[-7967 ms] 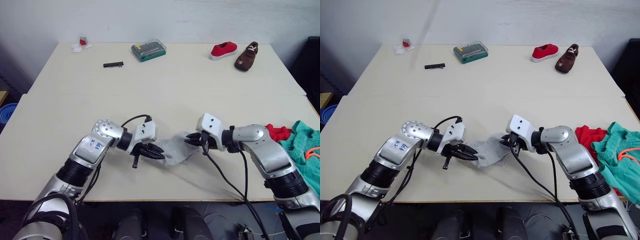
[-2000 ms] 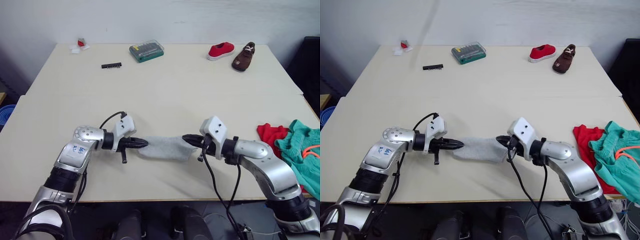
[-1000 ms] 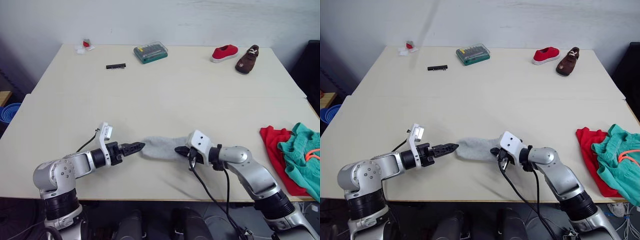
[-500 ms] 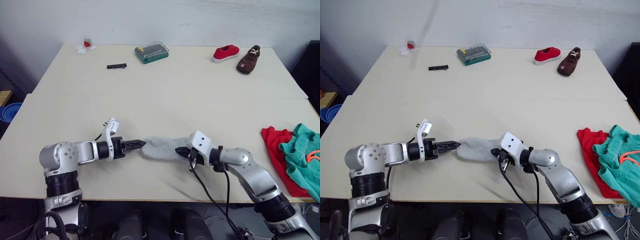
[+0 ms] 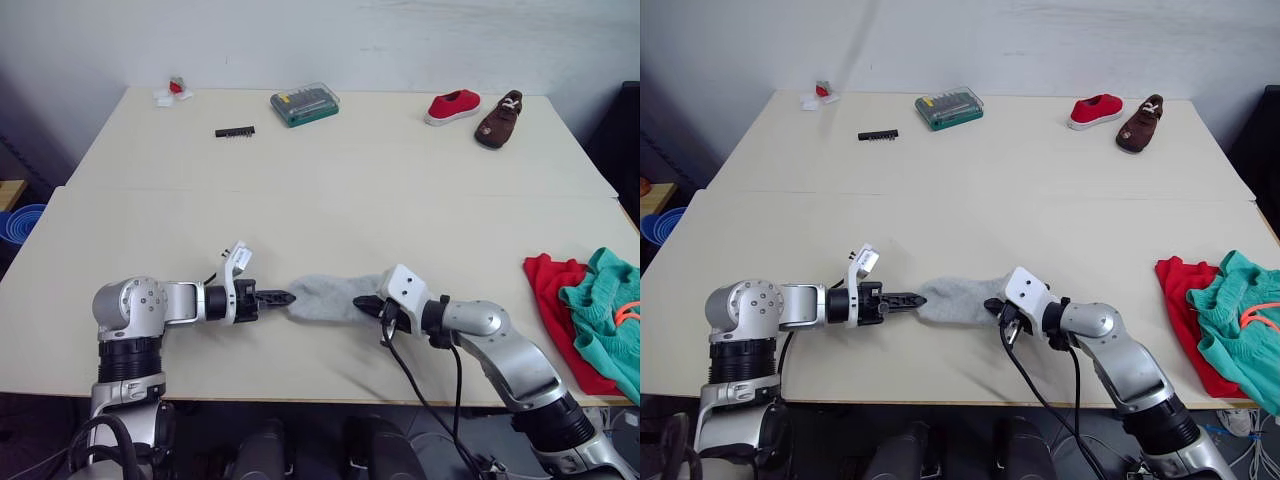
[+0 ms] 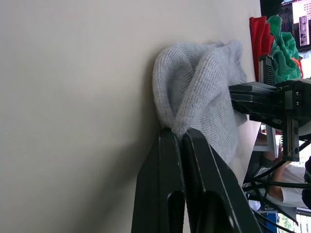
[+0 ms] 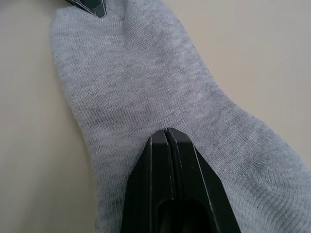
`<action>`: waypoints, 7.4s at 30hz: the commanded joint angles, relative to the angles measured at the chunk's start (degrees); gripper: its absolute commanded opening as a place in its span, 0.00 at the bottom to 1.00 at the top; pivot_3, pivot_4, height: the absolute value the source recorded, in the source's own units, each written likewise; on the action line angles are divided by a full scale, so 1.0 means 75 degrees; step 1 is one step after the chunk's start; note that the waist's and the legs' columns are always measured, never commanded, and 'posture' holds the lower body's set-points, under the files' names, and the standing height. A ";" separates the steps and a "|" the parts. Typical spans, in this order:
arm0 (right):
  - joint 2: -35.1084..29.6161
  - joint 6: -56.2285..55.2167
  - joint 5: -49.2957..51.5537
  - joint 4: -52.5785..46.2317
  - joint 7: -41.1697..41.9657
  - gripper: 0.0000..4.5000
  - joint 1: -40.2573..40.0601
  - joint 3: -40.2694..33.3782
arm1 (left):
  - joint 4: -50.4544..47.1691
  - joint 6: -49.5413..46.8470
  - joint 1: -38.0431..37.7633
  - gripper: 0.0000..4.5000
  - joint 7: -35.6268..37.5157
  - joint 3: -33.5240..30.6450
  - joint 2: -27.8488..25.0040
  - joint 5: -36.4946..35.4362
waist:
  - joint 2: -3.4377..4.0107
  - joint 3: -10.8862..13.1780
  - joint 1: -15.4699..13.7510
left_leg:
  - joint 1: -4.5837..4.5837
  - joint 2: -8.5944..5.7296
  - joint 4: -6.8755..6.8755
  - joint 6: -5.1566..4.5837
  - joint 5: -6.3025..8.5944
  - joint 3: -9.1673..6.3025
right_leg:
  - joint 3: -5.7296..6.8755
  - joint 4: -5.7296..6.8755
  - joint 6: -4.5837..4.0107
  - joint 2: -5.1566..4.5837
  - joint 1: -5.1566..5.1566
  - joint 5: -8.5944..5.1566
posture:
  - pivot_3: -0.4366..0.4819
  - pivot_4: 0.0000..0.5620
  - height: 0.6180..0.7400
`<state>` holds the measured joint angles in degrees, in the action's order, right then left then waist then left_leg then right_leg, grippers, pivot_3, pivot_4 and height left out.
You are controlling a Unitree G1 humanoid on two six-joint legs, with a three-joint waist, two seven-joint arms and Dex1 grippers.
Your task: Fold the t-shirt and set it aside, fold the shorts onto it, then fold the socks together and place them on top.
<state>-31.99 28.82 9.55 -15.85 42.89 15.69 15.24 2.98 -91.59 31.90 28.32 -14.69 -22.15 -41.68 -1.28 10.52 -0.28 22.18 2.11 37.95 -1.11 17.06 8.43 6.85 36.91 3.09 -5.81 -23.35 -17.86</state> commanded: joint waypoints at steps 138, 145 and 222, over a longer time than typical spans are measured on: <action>-0.0809 0.2855 0.1497 -0.2140 -0.0430 0.00 0.0937 -0.0646 | 0.1849 0.9638 0.1345 0.01 0.4365 0.5159 0.0321 0.4910 | 0.0005 0.0021 0.0029 | 0.0036 0.0010 -0.0018 -0.0073 -0.0040 0.0000 | 0.0010 -0.0039 -0.0001 0.0019 -0.0023 -0.0001 | 0.48 0.27 1.00; -0.1187 0.2186 0.0693 -0.1649 -0.0434 0.00 0.0199 -0.0041 | 0.1820 0.9600 0.1347 0.01 0.4344 0.5120 0.0333 0.4924 | 0.0005 0.0021 0.0042 | 0.0040 0.0004 -0.0011 -0.0082 -0.0036 0.0004 | 0.0011 -0.0040 0.0002 0.0012 -0.0022 0.0001 | 0.48 0.27 1.00; 0.1994 0.6079 0.7783 0.1626 -0.4710 0.99 0.0292 -0.3509 | 0.1380 0.9607 0.1127 0.00 0.4303 0.4968 0.0090 0.5245 | -0.0002 0.0007 0.0273 | 0.0013 0.0007 -0.0006 -0.0122 -0.0012 0.0000 | -0.0002 0.0000 0.0009 0.0004 -0.0007 0.0006 | 0.48 0.27 1.00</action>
<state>-17.47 73.95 71.28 -6.54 8.47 18.94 -13.62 14.18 -19.53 41.31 61.01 22.32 -21.37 -3.29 -1.30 10.57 1.77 22.27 2.17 37.91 -2.02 16.97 8.43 6.83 36.91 3.16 -5.78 -23.41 -17.82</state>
